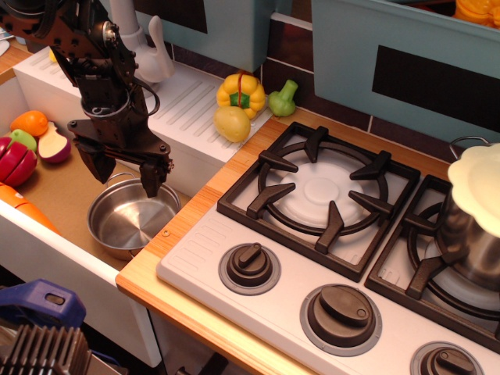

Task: Put pot or pan on stove

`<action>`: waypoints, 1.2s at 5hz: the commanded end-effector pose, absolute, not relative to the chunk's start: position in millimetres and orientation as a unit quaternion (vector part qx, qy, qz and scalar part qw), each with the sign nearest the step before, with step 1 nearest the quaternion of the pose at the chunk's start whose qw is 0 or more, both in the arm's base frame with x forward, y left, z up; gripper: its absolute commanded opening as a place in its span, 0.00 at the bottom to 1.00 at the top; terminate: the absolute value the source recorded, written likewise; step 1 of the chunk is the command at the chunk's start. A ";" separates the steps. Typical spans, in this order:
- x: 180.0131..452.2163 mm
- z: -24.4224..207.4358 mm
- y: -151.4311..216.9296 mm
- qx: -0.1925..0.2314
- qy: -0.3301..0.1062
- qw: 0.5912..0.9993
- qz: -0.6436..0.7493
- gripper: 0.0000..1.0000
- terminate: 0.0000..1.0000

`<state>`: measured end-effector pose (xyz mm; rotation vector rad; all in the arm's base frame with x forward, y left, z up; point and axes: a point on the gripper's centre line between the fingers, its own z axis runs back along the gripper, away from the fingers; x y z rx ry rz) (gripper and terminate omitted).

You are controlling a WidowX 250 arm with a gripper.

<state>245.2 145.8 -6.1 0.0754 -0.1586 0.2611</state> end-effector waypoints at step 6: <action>219.8 -37.7 203.4 0.068 -0.105 0.976 0.178 1.00 0.00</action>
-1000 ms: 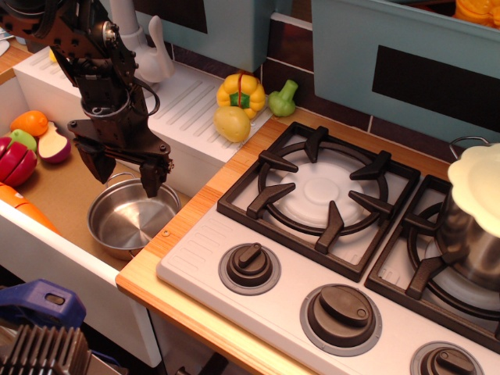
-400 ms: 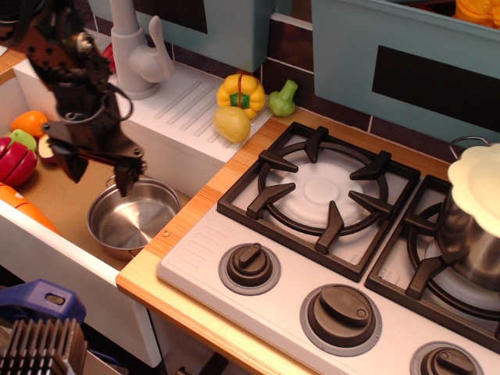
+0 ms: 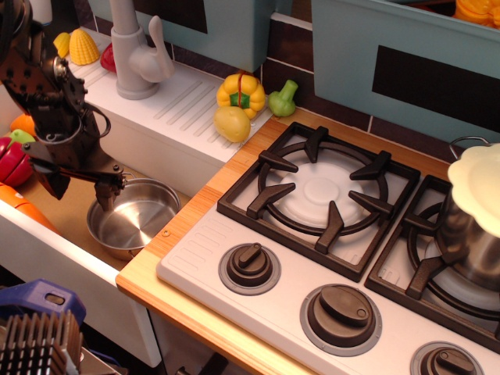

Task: Put pot or pan on stove

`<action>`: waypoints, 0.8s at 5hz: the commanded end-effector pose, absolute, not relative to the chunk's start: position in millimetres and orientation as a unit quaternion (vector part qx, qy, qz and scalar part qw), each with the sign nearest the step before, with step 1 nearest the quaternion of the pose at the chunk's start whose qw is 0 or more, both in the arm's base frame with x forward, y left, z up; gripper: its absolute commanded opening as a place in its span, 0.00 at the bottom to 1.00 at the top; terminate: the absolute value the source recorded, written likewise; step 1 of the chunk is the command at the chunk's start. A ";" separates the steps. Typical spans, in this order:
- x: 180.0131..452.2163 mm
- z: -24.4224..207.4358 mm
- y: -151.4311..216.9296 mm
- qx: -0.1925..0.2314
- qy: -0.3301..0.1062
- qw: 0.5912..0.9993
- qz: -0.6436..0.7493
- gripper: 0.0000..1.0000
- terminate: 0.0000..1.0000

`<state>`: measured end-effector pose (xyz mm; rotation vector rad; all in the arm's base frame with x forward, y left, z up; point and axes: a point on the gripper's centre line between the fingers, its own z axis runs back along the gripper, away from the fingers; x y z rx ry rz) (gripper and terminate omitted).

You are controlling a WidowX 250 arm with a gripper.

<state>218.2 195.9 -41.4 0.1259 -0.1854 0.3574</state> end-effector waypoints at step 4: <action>227.5 -63.3 200.9 0.011 -0.095 0.976 0.195 0.00 0.00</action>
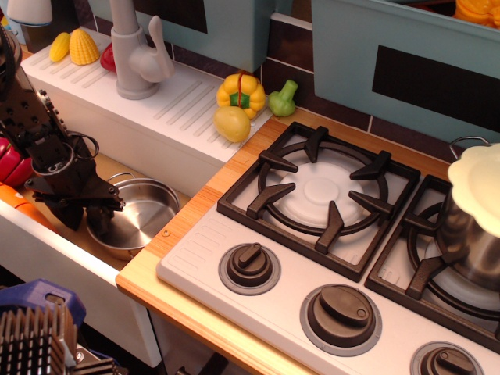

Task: Put pot or pan on stove

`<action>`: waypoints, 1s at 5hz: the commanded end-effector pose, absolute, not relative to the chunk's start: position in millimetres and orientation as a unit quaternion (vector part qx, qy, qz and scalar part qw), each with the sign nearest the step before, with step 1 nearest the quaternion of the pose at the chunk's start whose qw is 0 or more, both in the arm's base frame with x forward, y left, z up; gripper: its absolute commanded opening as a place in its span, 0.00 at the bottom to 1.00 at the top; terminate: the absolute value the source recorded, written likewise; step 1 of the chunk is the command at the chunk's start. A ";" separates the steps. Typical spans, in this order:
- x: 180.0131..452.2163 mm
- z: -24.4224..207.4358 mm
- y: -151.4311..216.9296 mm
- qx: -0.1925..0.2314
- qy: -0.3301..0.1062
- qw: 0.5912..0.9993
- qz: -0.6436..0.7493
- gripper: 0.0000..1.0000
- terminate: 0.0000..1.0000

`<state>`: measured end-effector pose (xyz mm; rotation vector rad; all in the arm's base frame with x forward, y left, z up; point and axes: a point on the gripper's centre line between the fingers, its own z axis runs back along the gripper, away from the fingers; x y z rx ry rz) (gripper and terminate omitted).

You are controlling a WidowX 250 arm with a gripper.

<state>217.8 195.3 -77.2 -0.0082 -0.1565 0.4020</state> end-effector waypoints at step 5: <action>233.7 67.0 181.3 -0.030 -0.083 0.980 0.180 0.00 0.00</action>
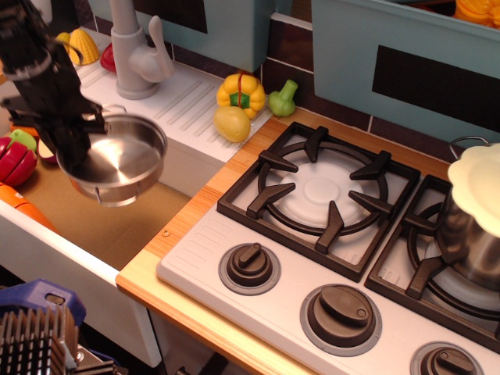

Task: Put pot or pan on stove

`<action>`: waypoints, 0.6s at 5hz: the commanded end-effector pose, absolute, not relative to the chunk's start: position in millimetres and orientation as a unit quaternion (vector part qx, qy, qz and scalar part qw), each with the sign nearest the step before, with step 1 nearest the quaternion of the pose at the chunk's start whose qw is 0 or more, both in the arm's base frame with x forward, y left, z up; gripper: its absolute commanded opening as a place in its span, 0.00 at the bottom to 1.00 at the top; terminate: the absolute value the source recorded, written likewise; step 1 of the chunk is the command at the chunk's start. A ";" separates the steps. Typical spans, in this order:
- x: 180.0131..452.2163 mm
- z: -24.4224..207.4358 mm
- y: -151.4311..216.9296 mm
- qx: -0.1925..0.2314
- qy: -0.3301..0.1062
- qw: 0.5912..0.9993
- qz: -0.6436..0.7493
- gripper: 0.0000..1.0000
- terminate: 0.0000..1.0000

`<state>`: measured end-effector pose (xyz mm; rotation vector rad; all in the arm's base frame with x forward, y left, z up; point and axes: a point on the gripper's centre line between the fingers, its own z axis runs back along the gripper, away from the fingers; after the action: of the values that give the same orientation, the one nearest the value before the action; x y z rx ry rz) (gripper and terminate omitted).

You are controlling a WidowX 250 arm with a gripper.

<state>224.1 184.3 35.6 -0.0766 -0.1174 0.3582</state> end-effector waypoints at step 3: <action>264.5 88.6 73.0 -0.029 -0.097 0.971 0.217 0.00 0.00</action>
<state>262.5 54.2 73.9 -0.0682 -0.1595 0.4508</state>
